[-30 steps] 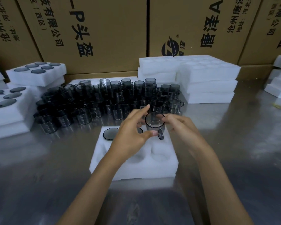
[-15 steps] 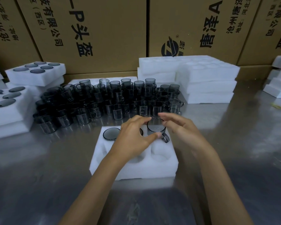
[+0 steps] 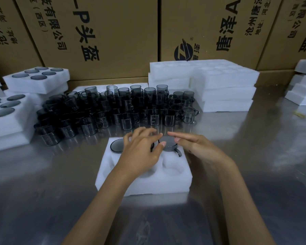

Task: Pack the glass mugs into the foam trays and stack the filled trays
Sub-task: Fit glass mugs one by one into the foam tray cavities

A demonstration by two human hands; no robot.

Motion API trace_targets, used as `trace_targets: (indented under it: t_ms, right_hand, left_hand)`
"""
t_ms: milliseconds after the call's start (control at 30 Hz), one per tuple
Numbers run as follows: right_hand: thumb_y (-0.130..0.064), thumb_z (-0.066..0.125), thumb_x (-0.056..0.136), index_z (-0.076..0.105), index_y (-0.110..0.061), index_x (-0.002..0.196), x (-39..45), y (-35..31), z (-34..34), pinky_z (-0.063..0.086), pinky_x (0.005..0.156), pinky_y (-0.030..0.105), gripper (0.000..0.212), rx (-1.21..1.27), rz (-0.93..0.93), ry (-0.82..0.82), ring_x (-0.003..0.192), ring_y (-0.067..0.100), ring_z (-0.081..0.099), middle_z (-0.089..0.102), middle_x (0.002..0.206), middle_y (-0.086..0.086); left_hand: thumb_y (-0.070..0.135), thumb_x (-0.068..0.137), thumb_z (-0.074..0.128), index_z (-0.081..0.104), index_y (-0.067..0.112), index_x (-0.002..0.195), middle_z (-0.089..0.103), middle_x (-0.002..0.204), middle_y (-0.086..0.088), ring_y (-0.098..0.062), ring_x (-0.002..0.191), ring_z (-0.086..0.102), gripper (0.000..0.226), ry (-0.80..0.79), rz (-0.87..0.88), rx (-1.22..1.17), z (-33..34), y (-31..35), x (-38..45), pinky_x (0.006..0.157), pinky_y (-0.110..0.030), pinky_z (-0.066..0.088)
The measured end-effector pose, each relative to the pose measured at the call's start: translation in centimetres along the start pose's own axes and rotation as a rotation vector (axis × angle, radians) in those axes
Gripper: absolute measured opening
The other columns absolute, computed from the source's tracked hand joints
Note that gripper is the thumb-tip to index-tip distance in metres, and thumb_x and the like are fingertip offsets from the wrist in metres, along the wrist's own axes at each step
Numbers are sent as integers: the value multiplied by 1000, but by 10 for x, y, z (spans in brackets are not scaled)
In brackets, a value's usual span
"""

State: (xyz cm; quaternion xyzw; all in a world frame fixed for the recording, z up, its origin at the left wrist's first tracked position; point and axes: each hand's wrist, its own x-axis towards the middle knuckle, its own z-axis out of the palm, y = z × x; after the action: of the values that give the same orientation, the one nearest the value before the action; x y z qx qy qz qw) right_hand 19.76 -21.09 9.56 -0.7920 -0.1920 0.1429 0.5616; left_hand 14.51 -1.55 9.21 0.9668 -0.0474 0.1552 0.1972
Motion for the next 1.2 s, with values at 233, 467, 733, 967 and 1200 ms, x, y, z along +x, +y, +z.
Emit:
trace_targets:
  t_ms: [233,467,733,967,1200]
  right_hand:
    - [-38,65,94,68,-56,111,4,7,-2,34,105,22,25,-19,50,-21,123,-6,49,61,131,-23]
    - [-22,64,94,75,-39,109,5,15,10,48,100,29,25,271,-1,73,114,6,64,73,115,-14]
    - [-1,50,92,53,-27,140,68,35,16,46,95,28,55,-5,25,568,102,14,54,56,111,0]
    - [-23,46,100,28,-39,153,107,46,10,39,98,40,59,-726,-20,447,114,30,44,51,119,12]
    - [-22,57,97,58,-17,118,103,47,14,33,106,42,22,-676,-107,595,130,36,37,39,144,13]
  left_hand:
    - [52,99,42,46,41,142,37,152,22,-7,144,24,44,-92,-72,24,1,0,1,119,-44,4]
    - [49,100,41,49,39,140,44,146,22,-6,137,31,43,-54,-49,16,3,0,-2,118,-44,6]
    - [48,102,28,40,38,144,44,147,16,-11,138,33,45,-87,-84,94,8,-7,11,115,-55,5]
    - [46,102,31,47,38,139,52,140,13,-15,132,39,41,-56,-98,81,10,-22,31,112,-57,8]
    - [47,102,31,48,38,140,52,140,15,-13,132,40,42,-47,-78,42,10,-25,31,115,-54,7]
